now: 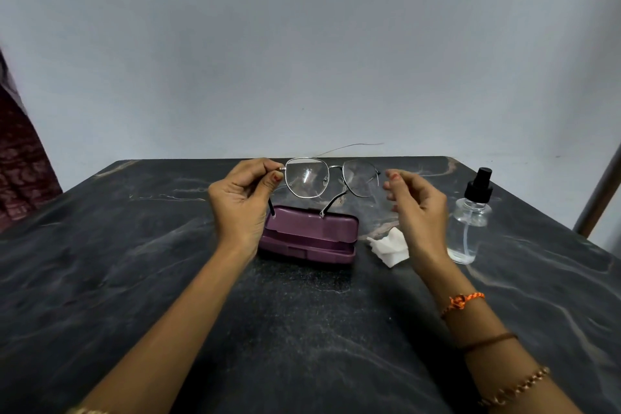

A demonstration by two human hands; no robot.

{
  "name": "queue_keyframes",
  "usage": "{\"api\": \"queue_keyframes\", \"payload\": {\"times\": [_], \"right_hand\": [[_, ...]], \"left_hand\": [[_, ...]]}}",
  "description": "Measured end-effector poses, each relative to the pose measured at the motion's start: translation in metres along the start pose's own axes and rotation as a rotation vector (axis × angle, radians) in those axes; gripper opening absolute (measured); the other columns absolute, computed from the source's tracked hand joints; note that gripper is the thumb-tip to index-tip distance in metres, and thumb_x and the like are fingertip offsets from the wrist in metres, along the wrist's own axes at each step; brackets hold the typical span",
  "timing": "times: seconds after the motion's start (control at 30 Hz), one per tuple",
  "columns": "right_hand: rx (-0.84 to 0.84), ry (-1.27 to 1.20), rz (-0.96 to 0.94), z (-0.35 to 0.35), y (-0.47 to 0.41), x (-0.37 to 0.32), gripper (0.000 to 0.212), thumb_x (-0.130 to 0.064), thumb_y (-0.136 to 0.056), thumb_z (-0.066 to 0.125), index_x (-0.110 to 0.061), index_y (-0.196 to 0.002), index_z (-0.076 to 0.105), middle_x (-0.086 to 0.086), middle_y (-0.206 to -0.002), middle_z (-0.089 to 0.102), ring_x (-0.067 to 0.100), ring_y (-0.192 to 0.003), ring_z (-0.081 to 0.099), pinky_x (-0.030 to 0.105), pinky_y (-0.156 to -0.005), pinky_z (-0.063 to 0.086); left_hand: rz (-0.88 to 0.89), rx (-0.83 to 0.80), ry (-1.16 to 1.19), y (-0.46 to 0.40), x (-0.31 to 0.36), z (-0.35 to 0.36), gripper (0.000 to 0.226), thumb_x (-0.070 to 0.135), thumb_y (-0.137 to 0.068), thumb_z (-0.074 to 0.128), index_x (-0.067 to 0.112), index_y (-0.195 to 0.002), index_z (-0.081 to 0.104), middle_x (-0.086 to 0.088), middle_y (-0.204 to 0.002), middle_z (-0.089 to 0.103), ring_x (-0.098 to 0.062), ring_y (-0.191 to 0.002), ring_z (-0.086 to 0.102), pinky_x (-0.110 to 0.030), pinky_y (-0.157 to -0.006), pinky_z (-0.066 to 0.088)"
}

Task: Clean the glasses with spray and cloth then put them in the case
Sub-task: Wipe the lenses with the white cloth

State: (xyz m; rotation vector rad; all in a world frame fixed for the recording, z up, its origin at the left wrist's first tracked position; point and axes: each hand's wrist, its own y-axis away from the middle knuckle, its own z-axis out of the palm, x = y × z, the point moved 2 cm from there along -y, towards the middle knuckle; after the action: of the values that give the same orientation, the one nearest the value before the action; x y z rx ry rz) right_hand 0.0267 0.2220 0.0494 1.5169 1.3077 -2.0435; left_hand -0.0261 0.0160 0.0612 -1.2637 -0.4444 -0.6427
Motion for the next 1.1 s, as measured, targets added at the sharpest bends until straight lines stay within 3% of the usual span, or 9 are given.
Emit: {"api": "queue_keyframes", "payload": {"times": [0.1, 0.17, 0.3, 0.43, 0.97, 1.1], "right_hand": [[-0.078, -0.278, 0.185, 0.005, 0.001, -0.003, 0.020, -0.015, -0.091, 0.051, -0.019, -0.079, 0.067, -0.003, -0.075, 0.065, -0.003, -0.057, 0.058, 0.009, -0.052, 0.046], [-0.097, -0.375, 0.272, 0.006, 0.002, -0.004, 0.021, -0.017, -0.090, 0.053, -0.016, -0.076, 0.067, -0.001, -0.073, 0.068, 0.000, -0.057, 0.061, 0.011, -0.053, 0.049], [-0.088, -0.517, 0.363, 0.005, 0.001, -0.005, 0.017, -0.013, -0.087, 0.057, -0.011, -0.074, 0.067, -0.004, -0.061, 0.072, 0.003, -0.058, 0.067, 0.015, -0.054, 0.054], [-0.075, -0.655, 0.401, 0.004, 0.001, -0.007, 0.012, -0.010, -0.085, 0.059, -0.009, -0.076, 0.066, -0.002, -0.061, 0.073, 0.005, -0.057, 0.068, 0.015, -0.054, 0.054], [-0.082, -0.731, 0.446, 0.005, 0.002, -0.009, 0.010, -0.013, -0.084, 0.060, -0.010, -0.076, 0.065, -0.001, -0.060, 0.072, 0.005, -0.056, 0.067, 0.014, -0.050, 0.052], [-0.098, -0.741, 0.464, 0.007, 0.004, -0.010, 0.012, -0.013, -0.085, 0.059, -0.011, -0.075, 0.065, -0.001, -0.059, 0.071, 0.004, -0.055, 0.066, 0.014, -0.049, 0.052]], "left_hand": [[0.017, -0.034, 0.012, 0.001, 0.003, 0.003, 0.021, 0.000, -0.066, 0.066, 0.017, -0.078, 0.067, 0.020, -0.070, 0.069, 0.002, -0.071, 0.062, -0.012, -0.068, 0.052], [0.030, -0.041, 0.018, 0.001, 0.004, 0.004, 0.024, -0.003, -0.067, 0.066, 0.014, -0.083, 0.067, 0.019, -0.070, 0.069, 0.002, -0.071, 0.062, -0.011, -0.068, 0.051], [0.062, -0.061, 0.028, 0.003, 0.008, 0.006, 0.021, 0.000, -0.066, 0.066, 0.011, -0.084, 0.067, 0.018, -0.070, 0.069, 0.001, -0.072, 0.062, -0.011, -0.067, 0.052], [0.098, -0.072, 0.038, 0.005, 0.014, 0.009, 0.022, 0.005, -0.064, 0.065, 0.012, -0.085, 0.066, 0.017, -0.072, 0.068, 0.000, -0.072, 0.061, -0.012, -0.067, 0.052], [0.135, -0.120, -0.024, 0.003, 0.014, 0.006, 0.029, 0.001, -0.064, 0.066, -0.001, -0.092, 0.063, 0.020, -0.076, 0.068, 0.000, -0.076, 0.062, -0.011, -0.071, 0.051], [0.073, -0.099, 0.034, 0.004, 0.011, 0.004, 0.020, 0.002, -0.063, 0.066, 0.014, -0.079, 0.071, 0.017, -0.076, 0.069, -0.002, -0.077, 0.063, -0.015, -0.071, 0.054]]}}
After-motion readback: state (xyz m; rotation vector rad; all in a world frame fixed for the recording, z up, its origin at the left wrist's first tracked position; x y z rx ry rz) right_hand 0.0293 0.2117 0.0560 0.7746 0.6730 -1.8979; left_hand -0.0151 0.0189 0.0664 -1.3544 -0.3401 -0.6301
